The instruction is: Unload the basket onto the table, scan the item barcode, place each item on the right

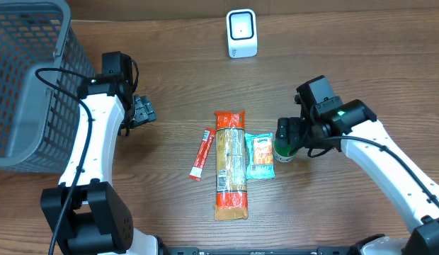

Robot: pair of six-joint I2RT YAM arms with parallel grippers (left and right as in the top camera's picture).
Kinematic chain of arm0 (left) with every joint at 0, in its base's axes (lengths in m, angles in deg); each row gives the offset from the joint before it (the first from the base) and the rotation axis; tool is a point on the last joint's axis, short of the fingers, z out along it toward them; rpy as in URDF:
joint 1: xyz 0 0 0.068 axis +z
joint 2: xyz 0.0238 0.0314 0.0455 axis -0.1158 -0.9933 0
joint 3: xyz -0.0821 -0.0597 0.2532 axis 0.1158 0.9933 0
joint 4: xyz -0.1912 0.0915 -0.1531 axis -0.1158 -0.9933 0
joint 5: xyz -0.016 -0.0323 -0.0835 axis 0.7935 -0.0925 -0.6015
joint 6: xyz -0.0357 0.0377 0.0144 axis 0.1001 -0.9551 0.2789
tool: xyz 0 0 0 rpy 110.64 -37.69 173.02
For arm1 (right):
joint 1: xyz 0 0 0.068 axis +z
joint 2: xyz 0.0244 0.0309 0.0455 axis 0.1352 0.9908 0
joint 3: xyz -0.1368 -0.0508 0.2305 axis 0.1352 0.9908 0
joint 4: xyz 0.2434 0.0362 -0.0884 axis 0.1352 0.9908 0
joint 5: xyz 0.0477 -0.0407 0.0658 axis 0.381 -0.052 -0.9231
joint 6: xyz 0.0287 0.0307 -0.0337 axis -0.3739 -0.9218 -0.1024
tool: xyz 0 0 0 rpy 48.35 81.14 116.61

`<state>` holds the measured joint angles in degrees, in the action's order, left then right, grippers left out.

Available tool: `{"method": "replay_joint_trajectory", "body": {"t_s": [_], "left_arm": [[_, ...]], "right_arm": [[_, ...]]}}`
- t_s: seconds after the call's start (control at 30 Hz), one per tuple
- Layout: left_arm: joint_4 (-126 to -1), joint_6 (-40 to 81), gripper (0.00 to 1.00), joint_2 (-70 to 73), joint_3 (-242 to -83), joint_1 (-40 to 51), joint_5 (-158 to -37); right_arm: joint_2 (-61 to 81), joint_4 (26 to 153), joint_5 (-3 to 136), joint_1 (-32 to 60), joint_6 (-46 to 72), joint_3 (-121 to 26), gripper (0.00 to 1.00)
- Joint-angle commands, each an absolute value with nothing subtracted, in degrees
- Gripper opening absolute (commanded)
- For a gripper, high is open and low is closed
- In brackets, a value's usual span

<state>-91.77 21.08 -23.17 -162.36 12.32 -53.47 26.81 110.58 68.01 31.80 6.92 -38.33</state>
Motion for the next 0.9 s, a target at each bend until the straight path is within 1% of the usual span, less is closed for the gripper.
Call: {"method": "replay_joint_trajectory", "body": {"t_s": [0.0, 0.2, 0.5, 0.6, 0.63, 0.87], "left_arm": [[-91.75, 19.59, 1.00, -21.94, -163.43, 12.25, -53.10], [-91.75, 19.59, 1.00, -21.94, -163.43, 12.25, -53.10], [-91.75, 19.59, 1.00, -21.94, -163.43, 12.25, -53.07], [-91.75, 19.59, 1.00, -21.94, -163.43, 12.25, -53.10], [-91.75, 19.59, 1.00, -21.94, -163.43, 12.25, -53.10], [-91.75, 19.59, 1.00, -21.94, -163.43, 12.25, -53.10]], "right_arm": [[26.00, 108.83, 68.95, 33.03, 4.45, -36.10, 0.91], [26.00, 106.47, 69.56, 34.78, 4.49, -34.88, 0.91], [26.00, 106.30, 69.56, 35.19, 4.49, -34.88, 0.92], [26.00, 106.45, 69.56, 35.19, 4.49, -34.88, 0.96], [26.00, 106.45, 69.54, 35.19, 4.49, -34.88, 1.00], [26.00, 106.06, 67.62, 35.19, 4.47, -34.88, 1.00]]}}
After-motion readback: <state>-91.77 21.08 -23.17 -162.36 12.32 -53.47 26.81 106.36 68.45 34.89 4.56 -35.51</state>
